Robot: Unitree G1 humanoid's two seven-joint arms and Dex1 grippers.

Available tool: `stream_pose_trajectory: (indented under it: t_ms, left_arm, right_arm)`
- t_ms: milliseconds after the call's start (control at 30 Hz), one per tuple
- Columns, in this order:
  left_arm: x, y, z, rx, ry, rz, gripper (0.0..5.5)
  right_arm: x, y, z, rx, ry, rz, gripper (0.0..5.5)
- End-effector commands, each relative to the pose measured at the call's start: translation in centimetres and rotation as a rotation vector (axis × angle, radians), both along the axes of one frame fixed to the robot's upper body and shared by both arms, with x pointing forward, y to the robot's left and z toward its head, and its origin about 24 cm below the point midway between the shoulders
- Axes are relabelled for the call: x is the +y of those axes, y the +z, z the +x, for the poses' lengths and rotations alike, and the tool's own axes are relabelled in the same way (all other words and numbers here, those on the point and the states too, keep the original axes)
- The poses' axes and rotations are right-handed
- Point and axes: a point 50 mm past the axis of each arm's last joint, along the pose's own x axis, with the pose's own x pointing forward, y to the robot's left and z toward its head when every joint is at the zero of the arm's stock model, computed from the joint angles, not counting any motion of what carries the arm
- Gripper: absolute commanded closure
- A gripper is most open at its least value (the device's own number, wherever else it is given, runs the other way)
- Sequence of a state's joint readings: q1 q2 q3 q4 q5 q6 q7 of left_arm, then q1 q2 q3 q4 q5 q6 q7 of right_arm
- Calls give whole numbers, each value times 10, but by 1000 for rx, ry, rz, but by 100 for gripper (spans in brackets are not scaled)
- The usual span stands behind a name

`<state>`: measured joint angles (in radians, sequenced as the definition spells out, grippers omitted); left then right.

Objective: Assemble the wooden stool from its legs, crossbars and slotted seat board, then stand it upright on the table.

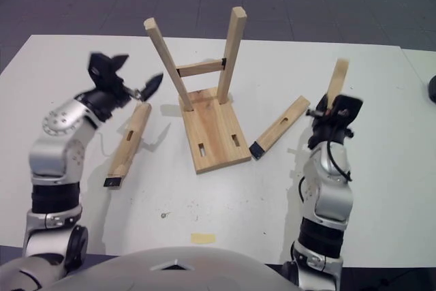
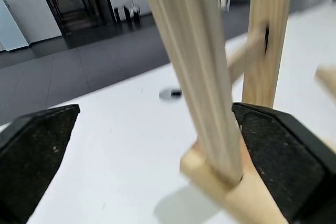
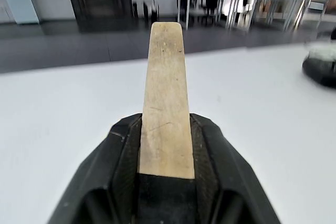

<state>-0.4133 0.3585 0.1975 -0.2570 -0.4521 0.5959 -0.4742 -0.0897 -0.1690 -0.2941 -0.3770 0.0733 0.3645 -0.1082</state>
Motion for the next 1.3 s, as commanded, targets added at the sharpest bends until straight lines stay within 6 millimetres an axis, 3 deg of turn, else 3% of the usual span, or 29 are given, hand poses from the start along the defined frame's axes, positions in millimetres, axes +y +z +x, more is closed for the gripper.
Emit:
stream_pose_trajectory:
  t_ms: [33,133,267,333,567,700,900,1300]
  left_arm:
    - [-9,80,-13,-116,-264,-411,10]
    - [-29,89,-24,-68,-453,-592,10]
    - [-52,69,-30,101,-572,-698,10]
    - [-59,69,-34,137,-617,-743,10]
    - [-88,64,-34,202,-521,-537,10]
    - [-86,63,-26,236,-491,-542,10]
    - [-64,62,-19,331,-478,-628,104]
    - [-66,63,-18,362,-519,-575,317]
  right_arm:
    - [41,60,5,-330,303,-247,420]
    - [68,70,2,-412,497,-320,420]
    - [96,64,-1,-444,666,-347,420]
    - [107,60,-3,-443,736,-326,420]
    - [142,53,-14,-451,933,-272,420]
    - [150,44,-17,-419,960,-263,420]
    - [153,33,-17,-375,933,-242,420]
    - [157,24,-17,-322,921,-221,420]
